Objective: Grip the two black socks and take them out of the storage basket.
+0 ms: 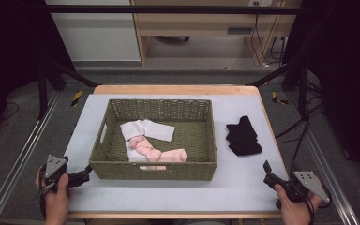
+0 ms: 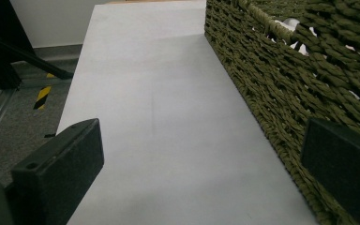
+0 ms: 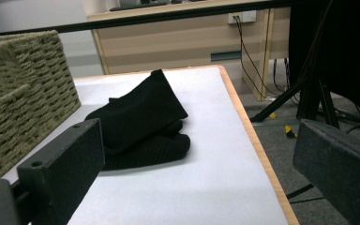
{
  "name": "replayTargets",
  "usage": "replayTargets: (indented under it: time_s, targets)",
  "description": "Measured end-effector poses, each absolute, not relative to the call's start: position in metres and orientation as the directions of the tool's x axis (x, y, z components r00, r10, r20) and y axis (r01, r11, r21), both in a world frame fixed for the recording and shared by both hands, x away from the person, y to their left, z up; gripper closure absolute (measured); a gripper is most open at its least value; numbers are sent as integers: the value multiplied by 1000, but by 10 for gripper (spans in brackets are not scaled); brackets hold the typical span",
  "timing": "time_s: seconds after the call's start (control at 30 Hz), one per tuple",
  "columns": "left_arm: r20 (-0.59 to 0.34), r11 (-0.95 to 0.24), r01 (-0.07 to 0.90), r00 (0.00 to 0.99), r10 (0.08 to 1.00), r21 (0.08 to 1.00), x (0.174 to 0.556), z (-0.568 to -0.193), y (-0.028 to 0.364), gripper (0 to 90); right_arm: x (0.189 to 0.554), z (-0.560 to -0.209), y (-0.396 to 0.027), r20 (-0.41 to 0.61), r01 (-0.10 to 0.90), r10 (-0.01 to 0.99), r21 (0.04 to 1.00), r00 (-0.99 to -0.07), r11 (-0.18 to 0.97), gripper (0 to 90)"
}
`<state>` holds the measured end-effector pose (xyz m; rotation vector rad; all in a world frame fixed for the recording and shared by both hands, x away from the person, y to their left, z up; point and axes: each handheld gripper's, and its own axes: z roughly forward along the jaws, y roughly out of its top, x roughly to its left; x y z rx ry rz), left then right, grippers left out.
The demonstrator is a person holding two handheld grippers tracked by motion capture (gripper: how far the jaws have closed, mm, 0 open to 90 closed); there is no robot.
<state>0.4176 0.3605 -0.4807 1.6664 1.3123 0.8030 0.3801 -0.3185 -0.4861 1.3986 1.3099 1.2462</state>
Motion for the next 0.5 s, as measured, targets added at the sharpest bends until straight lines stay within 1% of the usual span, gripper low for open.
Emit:
replayTargets:
  time_s: [0.27,0.5]
  targets:
    - [-21,-88,429,244,970,899,418,-481,361,0,381,-486,-314,67,180,996,982,-53,-56,46]
    - [-21,-90,433,244,970,897,418,-481,361,0,383,-486,-314,61,198,996,979,-65,-47,59]
